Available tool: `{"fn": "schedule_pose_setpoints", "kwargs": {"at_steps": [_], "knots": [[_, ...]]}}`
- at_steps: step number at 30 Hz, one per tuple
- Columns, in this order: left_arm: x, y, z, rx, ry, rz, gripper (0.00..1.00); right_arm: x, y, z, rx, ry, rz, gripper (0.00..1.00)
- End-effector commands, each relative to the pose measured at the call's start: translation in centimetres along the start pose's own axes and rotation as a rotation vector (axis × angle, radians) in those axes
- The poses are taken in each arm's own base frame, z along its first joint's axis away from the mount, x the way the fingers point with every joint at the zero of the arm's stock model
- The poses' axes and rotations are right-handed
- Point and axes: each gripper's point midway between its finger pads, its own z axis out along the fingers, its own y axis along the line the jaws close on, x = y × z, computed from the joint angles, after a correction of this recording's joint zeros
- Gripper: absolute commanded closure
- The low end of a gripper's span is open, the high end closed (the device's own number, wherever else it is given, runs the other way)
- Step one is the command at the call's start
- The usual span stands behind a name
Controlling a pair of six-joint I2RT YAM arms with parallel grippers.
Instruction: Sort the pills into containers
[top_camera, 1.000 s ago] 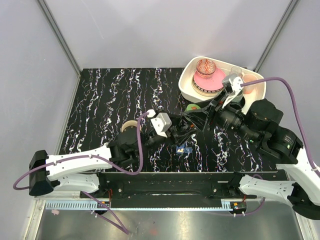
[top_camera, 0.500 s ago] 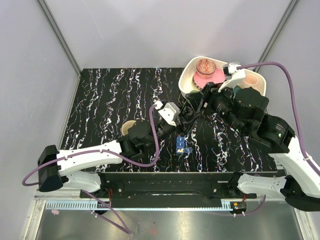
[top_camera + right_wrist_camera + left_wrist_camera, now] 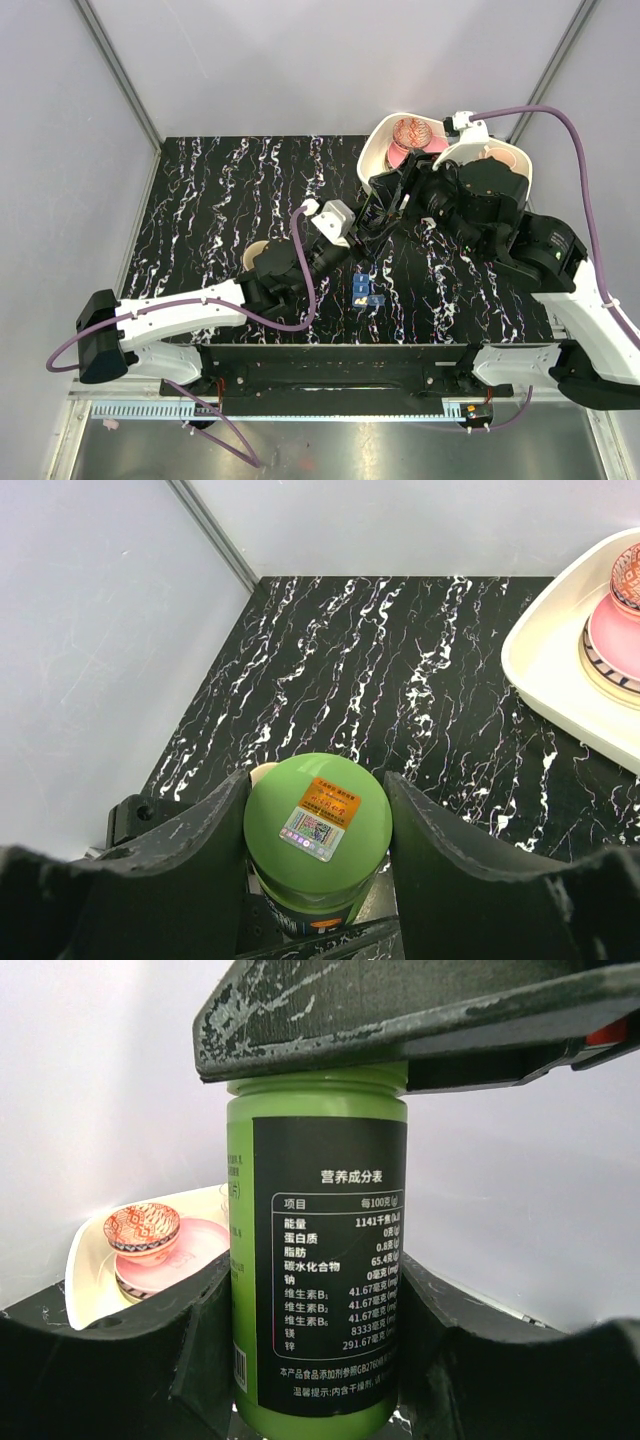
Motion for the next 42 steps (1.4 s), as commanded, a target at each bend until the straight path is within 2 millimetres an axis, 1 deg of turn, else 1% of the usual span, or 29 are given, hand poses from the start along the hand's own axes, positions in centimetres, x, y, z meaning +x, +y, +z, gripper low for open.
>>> {"fn": "schedule_pose_setpoints", "kwargs": {"at_steps": [1, 3, 12, 13, 16, 19, 23, 26, 34, 37, 40, 42], "knots": [[-11.1, -0.6, -0.5, 0.049, -0.341, -0.106, 1.00, 2.8, -0.9, 0.5, 0.038, 0.113, -0.085, 0.68], [-10.9, -0.7, -0.5, 0.054, -0.339, -0.108, 1.00, 2.7, -0.6, 0.5, 0.020, 0.113, -0.084, 0.59], [-9.6, -1.2, -0.2, 0.072, -0.314, -0.117, 1.00, 1.6, 0.4, 0.0, -0.046, 0.081, -0.104, 0.42], [-9.4, -1.3, -0.2, 0.076, -0.311, -0.121, 1.00, 1.5, 0.7, 0.0, -0.064, 0.076, -0.103, 0.39], [-9.0, -1.4, -0.1, 0.080, -0.307, -0.125, 1.00, 1.2, 1.1, -0.2, -0.087, 0.065, -0.113, 0.34], [-8.7, -1.5, -0.1, 0.081, -0.302, -0.129, 1.00, 1.0, 1.2, -0.4, -0.103, 0.061, -0.126, 0.32], [-8.3, -1.4, 0.0, 0.077, -0.296, -0.129, 1.00, 0.9, 2.0, -0.7, -0.154, 0.056, -0.136, 0.29], [-7.9, -1.4, 0.1, 0.071, -0.290, -0.127, 1.00, 0.5, 2.7, -1.5, -0.214, 0.033, -0.146, 0.27], [-7.5, -1.0, -0.1, 0.062, -0.284, -0.157, 1.00, -0.5, 3.7, -4.5, -0.362, -0.022, -0.199, 0.23], [-7.4, -1.0, -0.2, 0.062, -0.284, -0.157, 1.00, -0.7, 3.9, -5.8, -0.407, -0.042, -0.215, 0.19], [-7.4, -1.1, -0.3, 0.069, -0.283, -0.156, 1.00, -0.9, 3.8, -7.0, -0.441, -0.057, -0.231, 0.17], [-7.5, -1.1, -0.4, 0.073, -0.282, -0.156, 1.00, -1.1, 3.7, -8.2, -0.467, -0.075, -0.239, 0.15]]}}
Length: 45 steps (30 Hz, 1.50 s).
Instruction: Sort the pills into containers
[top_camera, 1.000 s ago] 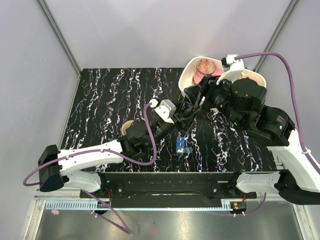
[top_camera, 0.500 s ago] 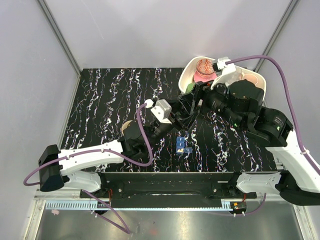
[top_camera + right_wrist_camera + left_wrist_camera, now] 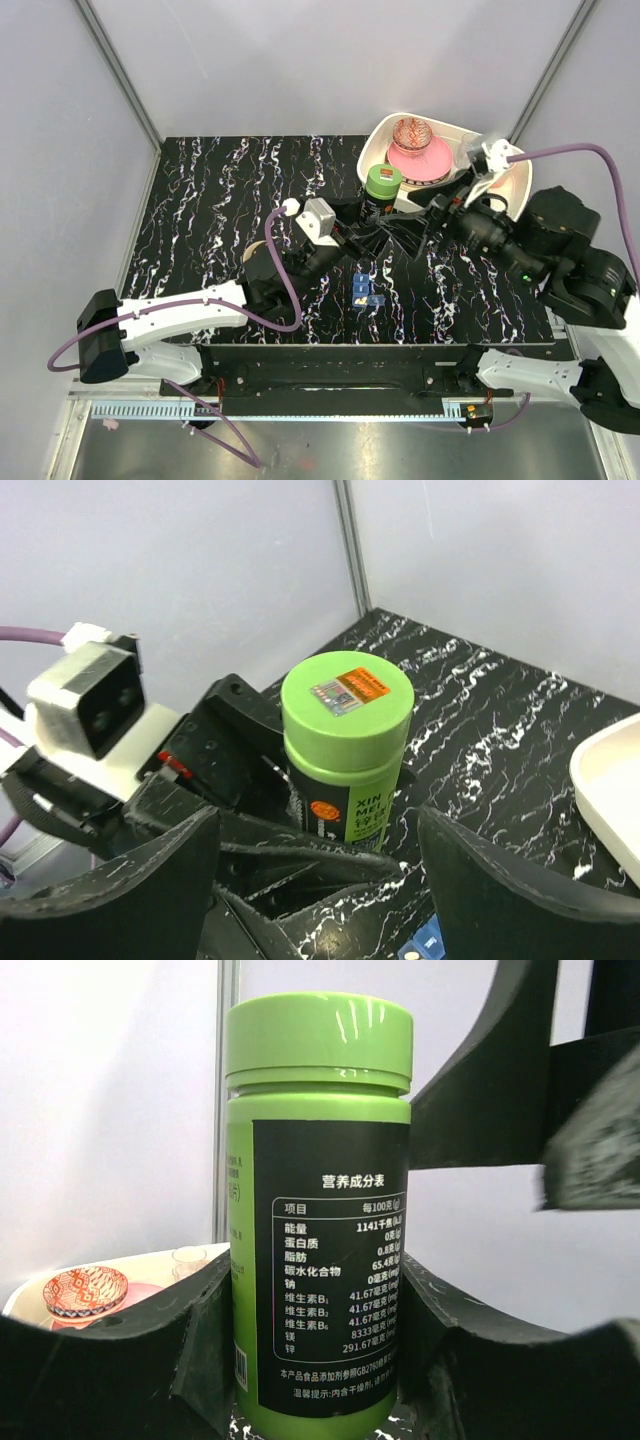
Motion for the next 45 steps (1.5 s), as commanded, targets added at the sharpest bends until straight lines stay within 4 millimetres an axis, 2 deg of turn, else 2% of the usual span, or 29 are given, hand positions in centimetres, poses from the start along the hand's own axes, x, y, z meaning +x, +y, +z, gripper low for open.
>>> {"fn": "schedule_pose_setpoints", "kwargs": {"at_steps": [1, 6, 11, 17, 22, 26, 35, 45], "knots": [[-3.8, -0.4, -0.2, 0.027, -0.116, -0.039, 1.00, -1.4, 1.6, -1.9, -0.112, -0.066, -0.054, 0.15], [-3.8, -1.6, -0.5, 0.091, -0.053, -0.056, 1.00, -1.8, 2.1, -4.8, -0.174, -0.096, -0.123, 0.14], [-4.3, -3.8, -2.0, 0.213, 0.014, -0.120, 1.00, -1.7, 5.6, -8.5, -0.414, -0.126, -0.218, 0.13], [-5.2, -7.1, -4.8, 0.409, -0.004, -0.238, 1.00, -1.7, 6.6, -9.9, -0.491, -0.144, -0.261, 0.12], [-4.9, -9.7, -6.8, 0.576, 0.008, -0.295, 1.00, -1.4, 7.3, -9.9, -0.535, -0.139, -0.266, 0.12], [-4.6, -10.8, -7.3, 0.627, 0.020, -0.309, 1.00, -1.3, 7.5, -9.3, -0.542, -0.145, -0.255, 0.13], [-4.3, -11.7, -7.7, 0.672, 0.025, -0.303, 1.00, -0.3, 8.0, -6.3, -0.556, -0.121, -0.216, 0.18], [-4.2, -12.1, -7.8, 0.688, 0.020, -0.304, 1.00, -0.7, 8.8, -5.9, -0.590, -0.145, -0.170, 0.23]]}}
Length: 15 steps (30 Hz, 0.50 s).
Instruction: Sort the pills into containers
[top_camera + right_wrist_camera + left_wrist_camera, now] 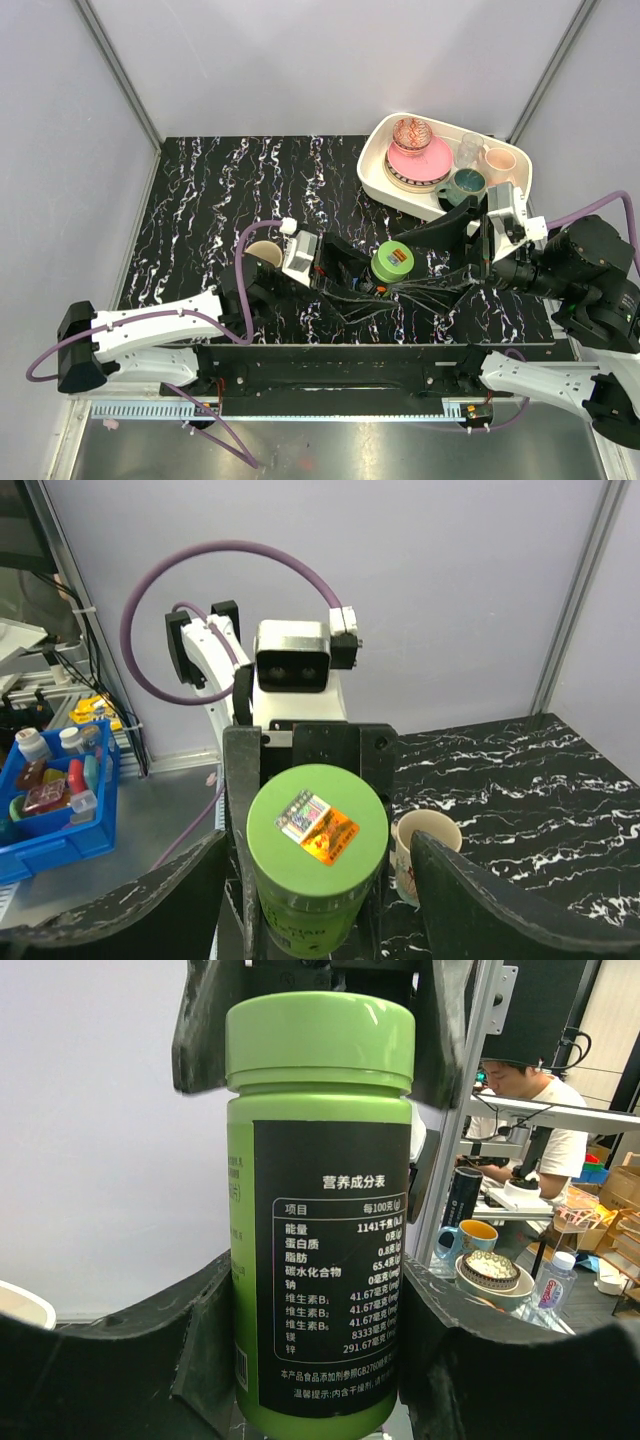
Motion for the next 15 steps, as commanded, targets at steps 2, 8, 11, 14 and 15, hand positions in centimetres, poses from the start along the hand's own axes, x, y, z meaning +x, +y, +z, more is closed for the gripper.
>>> {"fn": "schedule_pose_setpoints", "kwargs": {"at_steps": [2, 8, 11, 14, 15], "knots": [[-1.9, -1.4, 0.4, 0.063, -0.074, 0.023, 1.00, -2.2, 0.9, 0.5, -0.052, -0.086, 0.008, 0.24], [-2.0, -1.4, 0.3, 0.066, -0.081, 0.028, 1.00, -2.3, 1.2, 1.0, -0.077, -0.090, 0.026, 0.27], [-2.1, -1.6, 0.2, 0.069, -0.083, 0.030, 1.00, -1.9, 1.1, 1.3, -0.078, -0.082, 0.033, 0.29], [-2.1, -1.6, 0.2, 0.072, -0.085, 0.033, 1.00, -1.6, 0.9, 1.5, -0.074, -0.076, 0.039, 0.30], [-2.2, -1.6, 0.3, 0.073, -0.088, 0.032, 1.00, -1.6, 0.9, 1.5, -0.073, -0.078, 0.039, 0.30]]}}
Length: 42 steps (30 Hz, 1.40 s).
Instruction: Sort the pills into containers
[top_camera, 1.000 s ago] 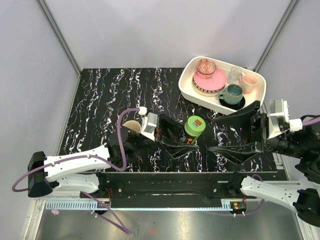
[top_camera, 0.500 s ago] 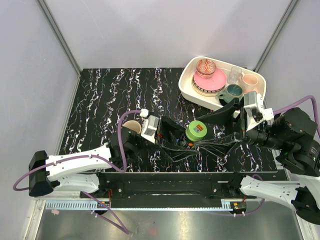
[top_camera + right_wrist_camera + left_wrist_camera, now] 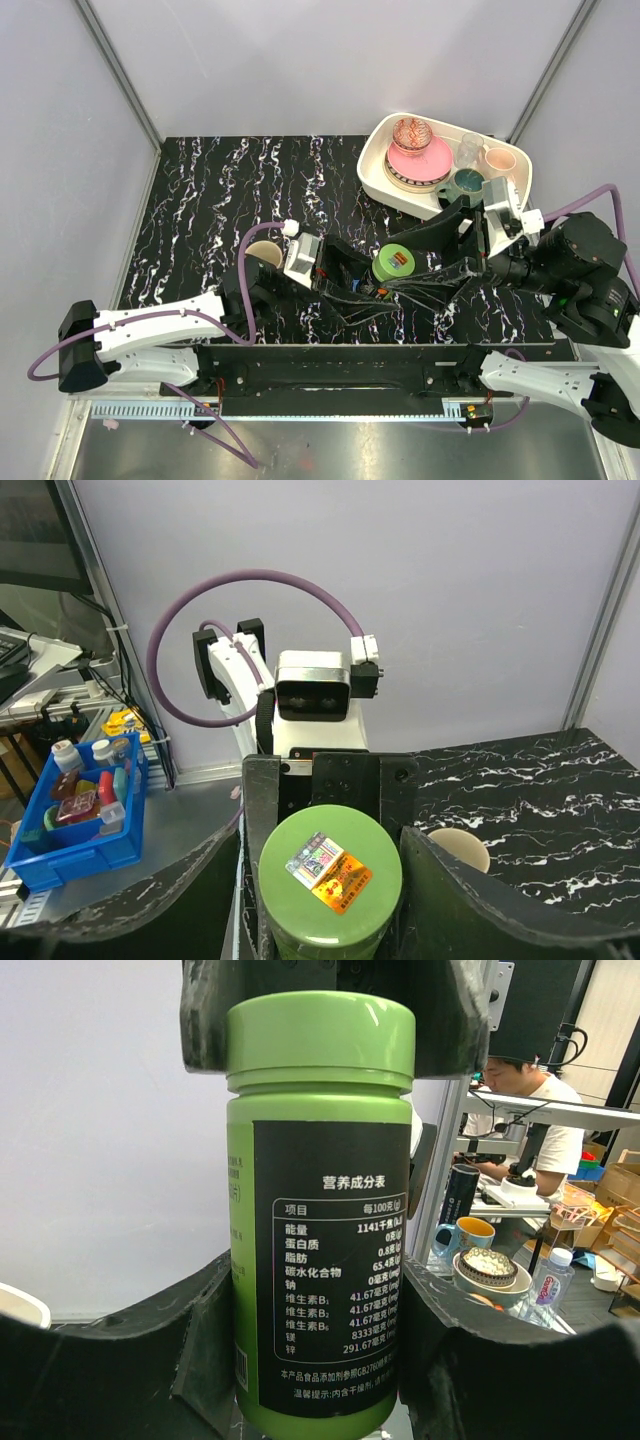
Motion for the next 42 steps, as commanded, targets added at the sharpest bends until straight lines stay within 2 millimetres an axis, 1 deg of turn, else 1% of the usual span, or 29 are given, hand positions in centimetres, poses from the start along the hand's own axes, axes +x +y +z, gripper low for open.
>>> {"fn": "schedule_pose_setpoints", "kwargs": {"at_steps": [1, 3, 7, 8, 10, 11, 13, 14, 17, 18, 20, 21, 23, 24, 26, 27, 29, 30, 31, 32, 33, 34, 35, 36, 37, 38, 39, 41, 42], "knots": [[-2.7, -1.5, 0.2, 0.065, -0.092, 0.036, 1.00, -0.4, 0.1, 0.6, -0.019, -0.023, 0.006, 0.30], [-2.8, -1.6, 0.2, 0.068, -0.095, 0.038, 1.00, -0.3, 0.0, 0.7, -0.015, -0.021, 0.010, 0.32], [-2.8, -1.6, 0.2, 0.068, -0.097, 0.042, 1.00, -0.3, 0.1, 0.6, -0.020, -0.023, 0.015, 0.38], [-2.8, -1.6, 0.2, 0.068, -0.097, 0.040, 1.00, -0.3, 0.2, 0.6, -0.022, -0.024, 0.017, 0.44], [-2.8, -1.5, 0.1, 0.065, -0.096, 0.040, 1.00, -0.2, 0.2, 0.7, -0.027, -0.023, 0.020, 0.50], [-2.8, -1.6, 0.1, 0.065, -0.099, 0.042, 1.00, -0.3, 0.2, 0.7, -0.027, -0.025, 0.021, 0.60], [-2.8, -1.3, 0.1, 0.051, -0.100, 0.046, 1.00, -0.1, 0.2, 0.8, -0.026, -0.021, 0.025, 0.71], [-2.9, -1.2, 0.0, 0.041, -0.099, 0.048, 1.00, 0.0, 0.1, 0.8, -0.022, -0.020, 0.027, 0.74], [-2.7, 0.3, 0.0, -0.042, -0.071, 0.069, 1.00, 0.6, -1.4, 1.1, 0.053, -0.011, 0.048, 0.80], [-2.4, 1.5, -0.1, -0.105, -0.052, 0.073, 1.00, 0.8, -2.6, 1.2, 0.116, -0.013, 0.052, 0.88], [-2.5, 3.0, -0.5, -0.191, -0.040, 0.112, 1.00, 1.4, -4.0, 1.5, 0.183, -0.003, 0.067, 0.96], [-2.4, 4.2, -1.0, -0.264, -0.032, 0.121, 1.00, 1.6, -5.0, 1.6, 0.236, -0.001, 0.072, 0.99], [-2.6, 5.7, -1.6, -0.350, -0.028, 0.163, 1.00, 2.0, -6.3, 1.9, 0.294, 0.011, 0.082, 1.00], [-3.0, 7.1, -2.2, -0.433, -0.031, 0.182, 1.00, 2.0, -7.4, 1.8, 0.355, 0.010, 0.086, 1.00], [-3.3, 8.7, -2.8, -0.520, -0.017, 0.237, 1.00, 2.5, -9.0, 2.1, 0.429, 0.025, 0.094, 1.00], [-3.5, 9.8, -3.4, -0.590, -0.018, 0.256, 1.00, 2.3, -10.4, 1.8, 0.511, 0.019, 0.091, 1.00], [-4.5, 11.0, -3.9, -0.666, -0.036, 0.292, 1.00, 3.0, -12.3, 2.0, 0.607, 0.040, 0.098, 1.00], [-5.4, 12.0, -4.6, -0.737, -0.060, 0.325, 1.00, 2.7, -13.7, 1.3, 0.696, 0.034, 0.093, 1.00], [-5.6, 12.8, -4.8, -0.782, -0.063, 0.348, 1.00, 3.5, -14.7, 1.8, 0.738, 0.059, 0.101, 1.00], [-6.0, 13.3, -5.1, -0.819, -0.076, 0.360, 1.00, 3.6, -15.5, 1.8, 0.781, 0.059, 0.104, 1.00], [-6.7, 14.2, -5.8, -0.893, -0.110, 0.372, 1.00, 3.1, -16.7, 1.1, 0.862, 0.043, 0.102, 1.00], [-6.4, 15.0, -5.9, -0.928, -0.100, 0.401, 1.00, 3.7, -17.6, 1.6, 0.905, 0.052, 0.120, 1.00], [-6.8, 15.3, -5.8, -0.953, -0.111, 0.413, 1.00, 3.8, -18.1, 1.7, 0.936, 0.051, 0.127, 1.00], [-7.4, 15.8, -6.2, -0.997, -0.137, 0.420, 1.00, 3.3, -18.8, 1.2, 0.992, 0.029, 0.132, 1.00], [-7.6, 16.1, -6.2, -1.017, -0.137, 0.439, 1.00, 3.7, -19.5, 1.7, 1.022, 0.027, 0.155, 1.00], [-7.4, 16.7, -5.9, -1.038, -0.136, 0.446, 1.00, 3.6, -19.8, 1.7, 1.046, 0.019, 0.163, 1.00], [-7.9, 17.0, -6.1, -1.071, -0.155, 0.448, 1.00, 2.8, -20.1, 1.3, 1.080, -0.004, 0.169, 1.00], [-7.4, 17.5, -5.9, -1.092, -0.146, 0.458, 1.00, 2.7, -20.5, 1.6, 1.102, -0.016, 0.183, 1.00], [-7.7, 17.6, -5.8, -1.099, -0.154, 0.456, 1.00, 1.9, -20.4, 1.4, 1.106, -0.037, 0.187, 0.99]]}}
